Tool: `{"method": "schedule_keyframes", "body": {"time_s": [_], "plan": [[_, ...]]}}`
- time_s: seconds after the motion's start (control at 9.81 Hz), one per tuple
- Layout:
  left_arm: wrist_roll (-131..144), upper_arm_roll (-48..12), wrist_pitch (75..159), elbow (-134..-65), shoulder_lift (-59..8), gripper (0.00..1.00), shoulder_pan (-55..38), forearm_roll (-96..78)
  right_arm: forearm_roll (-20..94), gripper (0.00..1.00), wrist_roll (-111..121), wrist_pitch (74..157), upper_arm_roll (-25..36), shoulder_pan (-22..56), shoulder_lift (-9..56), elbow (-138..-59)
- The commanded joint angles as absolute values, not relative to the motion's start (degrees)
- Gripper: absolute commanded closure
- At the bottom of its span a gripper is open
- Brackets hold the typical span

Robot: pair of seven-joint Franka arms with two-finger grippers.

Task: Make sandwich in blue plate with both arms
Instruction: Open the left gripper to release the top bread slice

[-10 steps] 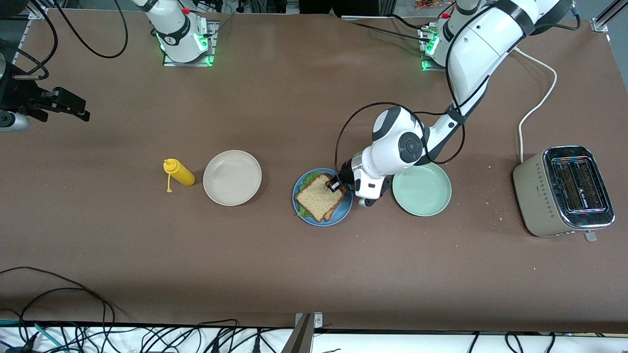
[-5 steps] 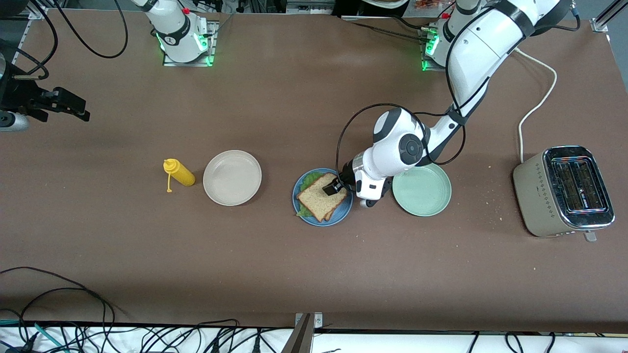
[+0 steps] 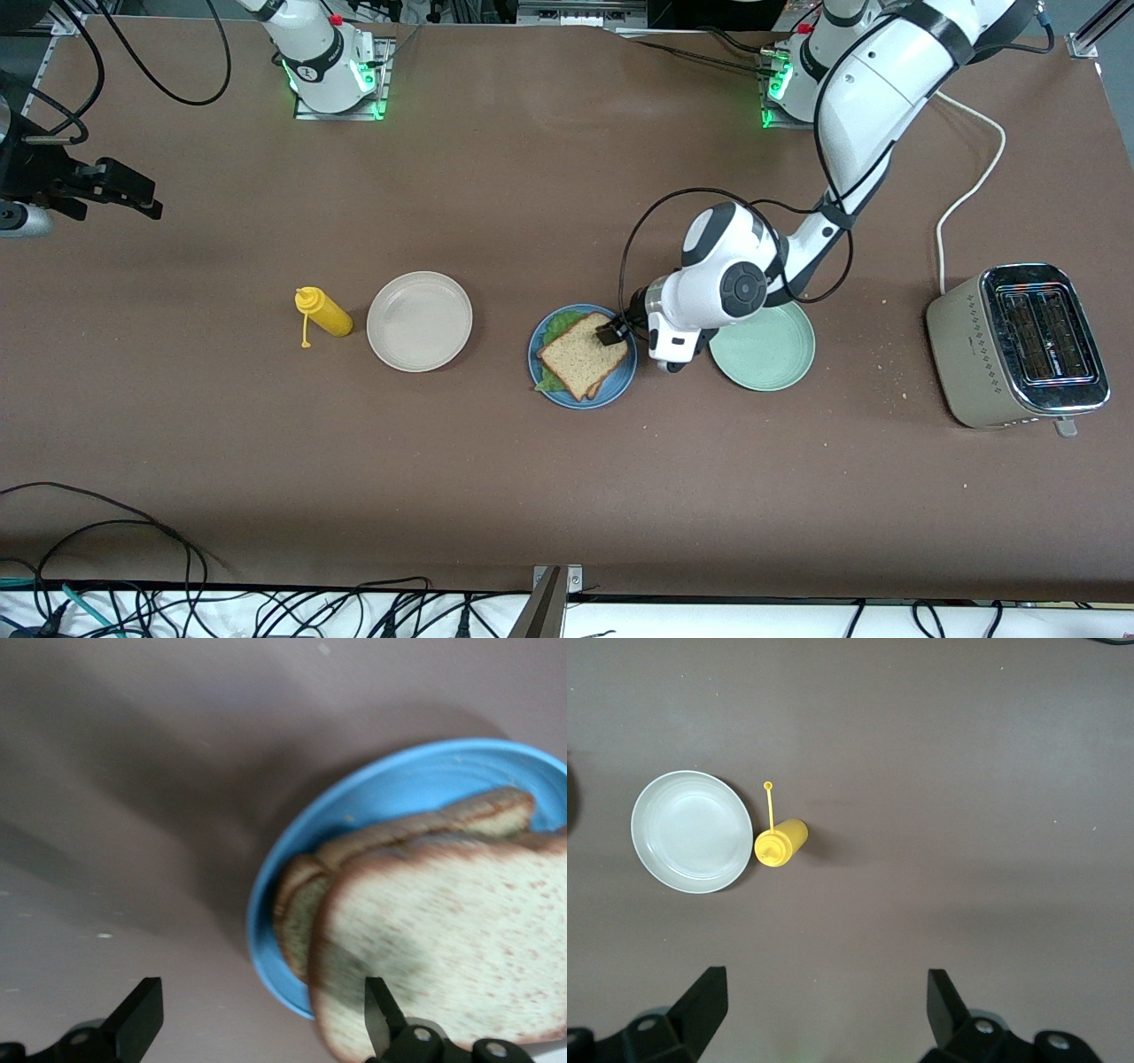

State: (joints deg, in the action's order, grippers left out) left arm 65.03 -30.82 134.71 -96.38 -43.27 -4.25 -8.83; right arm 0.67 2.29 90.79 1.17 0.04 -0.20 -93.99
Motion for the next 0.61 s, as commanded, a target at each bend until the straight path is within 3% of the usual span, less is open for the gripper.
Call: {"method": "schedule_keyframes", "body": {"time_s": [0.0, 0.51], "plan": [[64.9, -29.7, 123.3, -96.0, -36.3, 0.0, -1.1, -2.0, 1.2, 0.0, 1.8, 90.2, 1.2, 0.1, 0.3, -92.7], [50.8, -29.9, 110.4, -96.0, -26.3, 0.0, 9.2, 3.3, 1.2, 0.0, 1.8, 90.2, 1.2, 0.1, 0.3, -92.7]]}}
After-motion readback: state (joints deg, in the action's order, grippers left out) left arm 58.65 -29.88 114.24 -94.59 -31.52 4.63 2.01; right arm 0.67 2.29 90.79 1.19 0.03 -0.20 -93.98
